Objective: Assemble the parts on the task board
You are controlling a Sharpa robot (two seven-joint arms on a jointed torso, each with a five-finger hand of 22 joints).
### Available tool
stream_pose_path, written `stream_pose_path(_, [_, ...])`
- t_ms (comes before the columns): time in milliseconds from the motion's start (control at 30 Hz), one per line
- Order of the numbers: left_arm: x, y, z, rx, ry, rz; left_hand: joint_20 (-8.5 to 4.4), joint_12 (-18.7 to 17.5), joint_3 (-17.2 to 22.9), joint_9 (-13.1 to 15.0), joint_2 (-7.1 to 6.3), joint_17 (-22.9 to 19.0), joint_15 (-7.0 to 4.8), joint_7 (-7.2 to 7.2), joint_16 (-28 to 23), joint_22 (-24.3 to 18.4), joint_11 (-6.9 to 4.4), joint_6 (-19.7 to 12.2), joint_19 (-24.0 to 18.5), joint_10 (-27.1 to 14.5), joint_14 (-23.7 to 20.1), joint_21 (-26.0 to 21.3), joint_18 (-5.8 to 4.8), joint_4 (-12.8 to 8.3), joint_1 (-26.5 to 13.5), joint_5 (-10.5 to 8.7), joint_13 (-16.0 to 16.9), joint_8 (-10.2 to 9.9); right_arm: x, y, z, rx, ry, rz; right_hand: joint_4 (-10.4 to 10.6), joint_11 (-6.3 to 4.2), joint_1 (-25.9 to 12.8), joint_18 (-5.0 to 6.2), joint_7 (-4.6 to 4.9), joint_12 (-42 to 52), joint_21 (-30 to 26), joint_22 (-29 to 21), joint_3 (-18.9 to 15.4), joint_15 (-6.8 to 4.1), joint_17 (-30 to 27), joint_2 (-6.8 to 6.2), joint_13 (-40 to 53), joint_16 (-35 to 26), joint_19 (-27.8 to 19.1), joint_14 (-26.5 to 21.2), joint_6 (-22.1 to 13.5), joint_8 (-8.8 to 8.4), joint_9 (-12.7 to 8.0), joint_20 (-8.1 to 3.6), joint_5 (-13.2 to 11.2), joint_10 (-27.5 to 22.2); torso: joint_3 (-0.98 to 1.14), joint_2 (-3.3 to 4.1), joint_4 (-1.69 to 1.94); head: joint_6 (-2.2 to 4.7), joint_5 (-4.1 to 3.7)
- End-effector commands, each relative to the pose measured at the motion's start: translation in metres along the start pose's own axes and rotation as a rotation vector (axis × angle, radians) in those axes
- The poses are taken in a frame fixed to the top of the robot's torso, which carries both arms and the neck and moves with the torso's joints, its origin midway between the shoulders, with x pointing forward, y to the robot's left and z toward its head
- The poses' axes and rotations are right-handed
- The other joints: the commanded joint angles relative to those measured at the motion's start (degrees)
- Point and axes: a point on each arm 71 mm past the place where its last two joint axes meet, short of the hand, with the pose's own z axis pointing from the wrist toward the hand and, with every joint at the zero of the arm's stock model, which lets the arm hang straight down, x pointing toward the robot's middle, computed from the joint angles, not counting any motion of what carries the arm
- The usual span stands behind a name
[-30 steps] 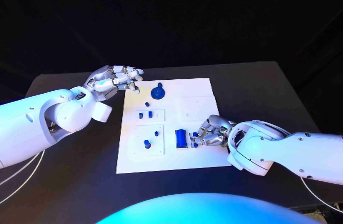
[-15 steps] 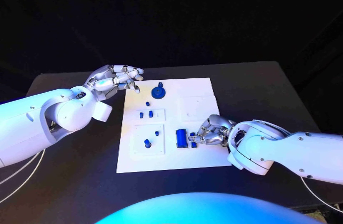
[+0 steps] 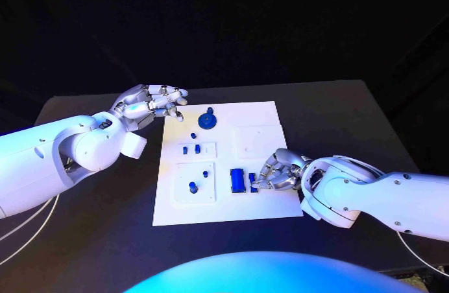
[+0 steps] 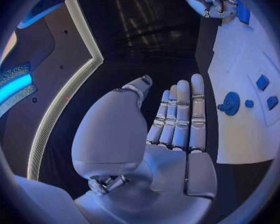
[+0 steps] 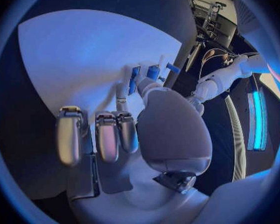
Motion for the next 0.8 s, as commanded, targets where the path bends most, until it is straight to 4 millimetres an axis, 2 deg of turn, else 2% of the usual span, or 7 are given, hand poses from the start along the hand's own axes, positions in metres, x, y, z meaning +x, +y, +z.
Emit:
stream_pose_path(33, [0.001, -0.001, 0.000, 0.006, 0.012, -0.010, 0.13, 0.3, 0.1, 0.1, 0.04, 0.0, 0.09, -0.20, 0.3, -0.1, -0.05, -0.4, 0.5, -0.4, -0.3, -0.2, 0.30, 0.3, 0.4, 0.15, 0.1, 0.2, 0.002, 0.003, 0.001, -0.042, 0.018, -0.069, 0.0, -0.09, 0.9, -0.54, -0.16, -0.1, -0.3, 12.9, -1.2, -0.31, 12.8, -0.02, 14.3, -0.1, 4.0, 5.5, 0.2, -0.23, -0.1, -0.15, -4.9, 5.3, 0.03, 0.02, 0.01, -0.09, 0.02])
stream_pose_path(133, [0.001, -0.001, 0.000, 0.006, 0.012, -0.010, 0.13, 0.3, 0.1, 0.1, 0.07, 0.0, 0.08, -0.21, 0.3, -0.1, -0.05, -0.4, 0.5, -0.4, -0.3, -0.3, 0.30, 0.3, 0.4, 0.16, 0.1, 0.2, 0.003, 0.003, 0.002, -0.043, 0.019, -0.079, 0.0, -0.05, 1.3, -0.52, -0.10, -0.2, -0.3, 12.9, -1.7, -0.21, 12.8, 0.06, 14.3, -0.1, 4.0, 5.5, 0.2, -0.32, -0.2, -0.21, -5.2, 5.3, 0.07, 0.04, 0.04, -0.11, 0.03])
stream_pose_path(400, [0.001, -0.001, 0.000, 0.006, 0.010, -0.009, 0.13, 0.3, 0.1, 0.1, 0.07, 0.0, 0.08, -0.21, 0.3, -0.1, -0.05, -0.4, 0.5, -0.4, -0.3, -0.3, 0.30, 0.3, 0.4, 0.16, 0.1, 0.2, 0.001, 0.000, 0.004, -0.033, -0.004, -0.077, 1.5, 0.04, 1.4, -0.51, 0.00, -0.2, -0.4, 12.9, -3.9, -0.13, 12.8, 0.87, 14.3, -0.1, 4.0, 5.5, 0.3, -0.51, -0.4, -0.11, -5.4, 5.3, -0.01, 0.00, 0.03, -0.18, 0.03])
stream_pose_path(567, [0.001, -0.001, 0.000, 0.007, 0.009, -0.009, 0.13, 0.3, 0.1, 0.1, 0.07, 0.0, 0.08, -0.21, 0.3, -0.1, -0.05, -0.4, 0.5, -0.4, -0.3, -0.3, 0.30, 0.3, 0.4, 0.16, 0.1, 0.2, -0.003, -0.003, 0.001, -0.043, -0.023, -0.056, 3.7, 0.08, 1.4, -0.46, 0.03, -0.3, -0.7, 12.9, -7.2, -0.09, 12.6, 1.44, 14.2, -0.1, 4.0, 5.5, 0.4, -0.64, -0.6, -0.05, -5.0, 5.2, 0.00, -0.02, 0.02, -0.12, 0.14])
stream_pose_path(633, [0.000, -0.001, 0.001, 0.008, 0.007, -0.009, 0.13, 0.4, 0.1, 0.1, 0.12, 0.0, 0.08, -0.21, 0.3, -0.1, -0.05, -0.4, 0.5, -0.5, -0.4, -0.3, 0.31, 0.4, 0.6, 0.16, 0.1, 0.2, -0.008, -0.004, 0.000, -0.060, -0.039, -0.029, 3.9, 0.11, 1.2, -0.43, 0.07, -0.4, -0.8, 12.8, -8.3, -0.06, 12.6, 1.72, 14.2, -0.1, 3.9, 5.5, 0.4, -0.70, -0.7, -0.03, -4.7, 5.2, -0.03, -0.08, 0.02, 0.08, 0.14])
stream_pose_path(733, [-0.001, -0.001, 0.001, 0.011, 0.000, -0.010, 0.13, 0.4, 0.1, 0.1, 0.12, 0.0, 0.08, -0.21, 0.3, -0.1, -0.05, -0.4, 0.5, -0.5, -0.4, -0.3, 0.31, 0.4, 0.6, 0.16, 0.1, 0.2, -0.022, -0.003, -0.001, -0.125, -0.074, 0.038, 4.0, 0.43, 0.0, -0.05, 0.42, -1.1, -3.1, 12.3, -11.9, 0.19, 11.6, 2.42, 13.7, -0.5, 3.4, 5.3, -0.6, -1.26, -0.9, 0.17, -3.8, 4.8, -0.19, -0.29, 0.00, 0.51, -0.03])
stream_pose_path(800, [-0.003, -0.001, 0.002, 0.015, -0.010, -0.010, 0.13, 0.4, 0.1, 0.1, 0.12, 0.0, 0.08, -0.21, 0.3, -0.1, -0.05, -0.4, 0.5, -0.5, -0.4, -0.3, 0.31, 0.4, 0.6, 0.16, 0.1, 0.2, -0.036, -0.002, 0.001, -0.196, -0.101, 0.103, 3.9, 0.70, -0.4, 0.98, 0.73, -3.2, -9.1, 10.8, -14.9, 0.40, 9.1, 3.79, 12.5, -1.6, 1.8, 4.7, -1.6, -1.62, -1.0, 0.39, -0.6, 3.6, -0.43, -0.59, -0.09, 1.16, -0.17])
